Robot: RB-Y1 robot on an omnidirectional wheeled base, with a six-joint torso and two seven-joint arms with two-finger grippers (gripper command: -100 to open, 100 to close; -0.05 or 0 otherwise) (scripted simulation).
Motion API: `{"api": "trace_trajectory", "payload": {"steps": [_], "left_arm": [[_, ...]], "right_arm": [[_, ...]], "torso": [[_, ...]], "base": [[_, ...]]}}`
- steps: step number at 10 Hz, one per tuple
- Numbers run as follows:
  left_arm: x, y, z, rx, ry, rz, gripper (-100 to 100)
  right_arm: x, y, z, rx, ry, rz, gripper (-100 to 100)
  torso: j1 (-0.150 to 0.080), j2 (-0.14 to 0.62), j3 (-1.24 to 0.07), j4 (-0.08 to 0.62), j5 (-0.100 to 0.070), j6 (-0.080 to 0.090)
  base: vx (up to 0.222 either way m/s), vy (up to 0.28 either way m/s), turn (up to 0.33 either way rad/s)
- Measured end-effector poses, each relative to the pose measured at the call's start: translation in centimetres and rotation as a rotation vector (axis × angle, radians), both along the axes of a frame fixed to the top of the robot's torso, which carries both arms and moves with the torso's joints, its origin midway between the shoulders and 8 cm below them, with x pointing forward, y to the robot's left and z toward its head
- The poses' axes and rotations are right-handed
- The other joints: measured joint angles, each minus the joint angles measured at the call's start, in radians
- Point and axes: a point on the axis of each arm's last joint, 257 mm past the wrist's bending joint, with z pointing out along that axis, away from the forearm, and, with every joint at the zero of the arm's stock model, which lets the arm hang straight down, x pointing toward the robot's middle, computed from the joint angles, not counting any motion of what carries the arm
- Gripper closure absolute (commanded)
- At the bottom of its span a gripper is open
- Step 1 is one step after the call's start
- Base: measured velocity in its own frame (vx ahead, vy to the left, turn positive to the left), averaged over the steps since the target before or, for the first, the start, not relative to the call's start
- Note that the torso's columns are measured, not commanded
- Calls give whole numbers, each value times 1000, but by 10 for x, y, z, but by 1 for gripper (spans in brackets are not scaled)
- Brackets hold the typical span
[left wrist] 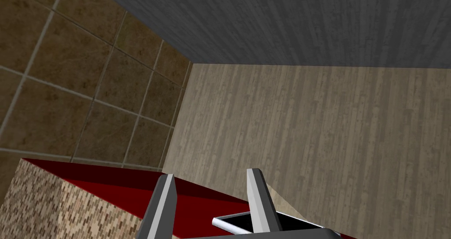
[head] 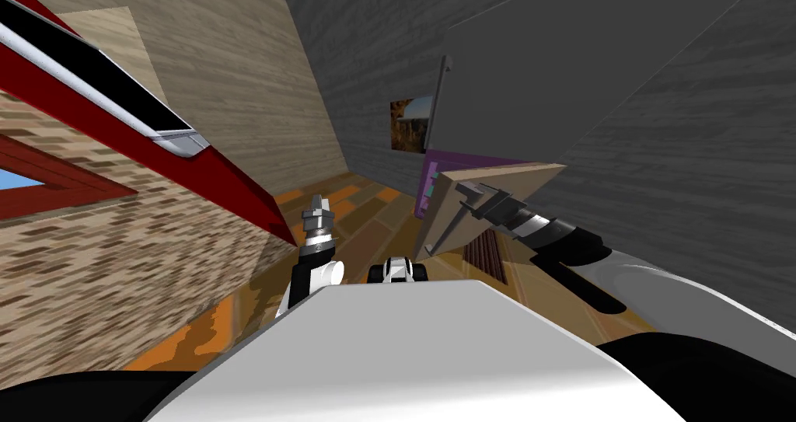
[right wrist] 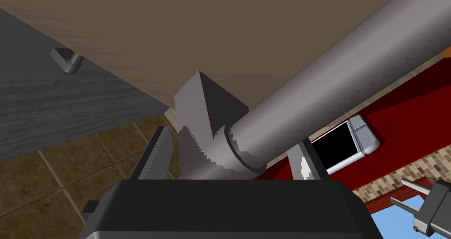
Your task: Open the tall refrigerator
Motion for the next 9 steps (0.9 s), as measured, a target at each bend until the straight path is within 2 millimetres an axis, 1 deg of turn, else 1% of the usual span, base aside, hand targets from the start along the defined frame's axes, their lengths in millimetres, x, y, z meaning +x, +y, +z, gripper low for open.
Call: {"api": "trace_trajectory", "payload": {"steps": [2, 6, 7, 8, 9], "left_arm": [[0, 0, 0, 0, 0, 0, 0], [0, 0, 0, 0, 0, 0, 0], [0, 0, 0, 0, 0, 0, 0], [0, 0, 0, 0, 0, 0, 0], [0, 0, 0, 0, 0, 0, 0]], "right_arm": [[-1, 12, 0, 4, 1, 30, 100], [-5, 33, -2, 2, 5, 84, 100], [-5, 38, -2, 1, 4, 95, 100], [-6, 43, -2, 2, 4, 111, -100], [-6, 43, 1, -3, 5, 114, -100]], "torso": [[-4, 2, 1, 1, -1, 0], [-3, -4, -4, 1, 0, 1], [-2, -4, -3, 0, 0, 0], [-4, -4, -4, 1, 0, -1], [5, -7, -4, -1, 1, -1]], "base": [[-189, -192, 121], [-192, -187, 108], [-175, -227, 186], [-84, -105, 49], [-18, 53, -57]]}}
